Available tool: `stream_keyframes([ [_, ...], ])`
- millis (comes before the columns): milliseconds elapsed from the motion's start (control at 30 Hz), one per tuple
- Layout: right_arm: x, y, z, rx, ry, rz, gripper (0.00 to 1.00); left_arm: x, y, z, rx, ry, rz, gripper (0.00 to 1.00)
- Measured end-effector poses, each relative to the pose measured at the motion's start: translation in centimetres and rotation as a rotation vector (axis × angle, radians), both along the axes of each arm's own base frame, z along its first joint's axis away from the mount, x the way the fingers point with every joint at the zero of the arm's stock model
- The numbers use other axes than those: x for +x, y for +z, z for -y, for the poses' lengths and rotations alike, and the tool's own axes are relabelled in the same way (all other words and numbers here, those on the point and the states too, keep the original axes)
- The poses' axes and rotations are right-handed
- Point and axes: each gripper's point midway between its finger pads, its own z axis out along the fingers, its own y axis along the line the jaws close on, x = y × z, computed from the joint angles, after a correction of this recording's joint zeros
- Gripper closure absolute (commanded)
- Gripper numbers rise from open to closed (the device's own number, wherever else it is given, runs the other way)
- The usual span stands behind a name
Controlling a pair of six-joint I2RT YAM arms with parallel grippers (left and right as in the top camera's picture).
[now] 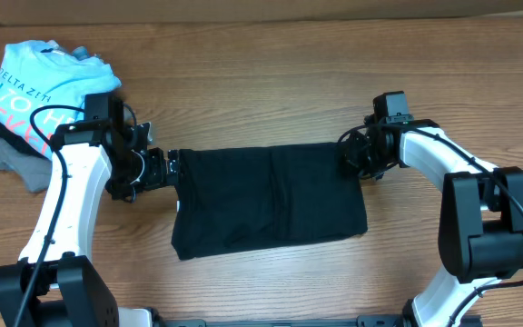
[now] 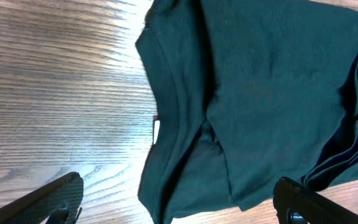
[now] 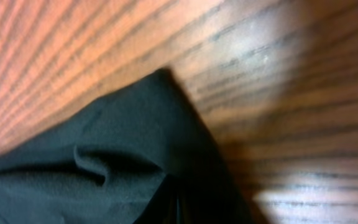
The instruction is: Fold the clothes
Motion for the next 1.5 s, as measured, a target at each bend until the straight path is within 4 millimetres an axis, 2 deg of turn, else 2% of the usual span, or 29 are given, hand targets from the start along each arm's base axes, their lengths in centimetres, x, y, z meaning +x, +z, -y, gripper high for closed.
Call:
stream_keyframes([
  [133, 0.8, 0.2, 0.5, -0.026, 0.004, 0.036, 0.89, 0.0, 0.0, 0.0, 0.001, 0.000, 0.000, 0.00],
  [233, 1.0, 0.8, 0.9, -0.043, 0.027, 0.041, 0.79, 0.0, -0.1, -0.2, 0.014, 0.001, -0.002, 0.00],
  [300, 0.8, 1.9, 1.0, -0.034, 0.061, 0.042, 0.71, 0.0, -0.1, -0.4, 0.024, 0.002, -0.003, 0.00],
  [367, 0.6, 3.6, 0.6, -0.008, 0.097, 0.061, 0.68, -0.1, -0.2, -0.5, 0.029, 0.002, -0.004, 0.00],
  [467, 0.4, 7.4, -0.2, 0.039, 0.153, 0.132, 0.63, -0.1, -0.7, -0.6, 0.034, 0.006, -0.002, 0.00],
  [600, -0.6, 12.5, -0.9, 0.073, 0.197, 0.233, 0.60, -0.3, -2.5, -0.3, 0.016, 0.017, 0.002, 0.00],
  [733, -2.3, 15.3, -1.1, 0.089, 0.214, 0.259, 0.60, -1.2, -4.7, 0.8, -0.041, 0.015, -0.004, 0.00],
  [900, -4.0, 15.1, -1.1, 0.097, 0.220, 0.197, 0.61, -3.0, -7.5, 2.1, -0.106, 0.008, -0.051, 0.00],
  [1000, -4.1, 15.1, -1.1, 0.096, 0.224, 0.197, 0.61, -3.1, -8.8, 3.1, -0.130, -0.012, -0.076, 0.00],
  [1333, -4.5, 15.0, -1.0, 0.095, 0.228, 0.180, 0.62, -0.4, -9.1, 8.6, -0.177, -0.157, -0.012, 0.04],
  [1367, -4.5, 15.0, -1.0, 0.095, 0.228, 0.179, 0.62, -0.3, -9.1, 8.8, -0.177, -0.158, -0.011, 0.06],
  [1433, -4.5, 15.0, -1.0, 0.095, 0.229, 0.178, 0.62, -0.2, -9.1, 8.9, -0.177, -0.149, -0.010, 0.15],
  [1500, -4.5, 15.0, -1.0, 0.095, 0.229, 0.178, 0.62, 0.0, -9.3, 8.9, -0.178, -0.141, -0.009, 0.32],
])
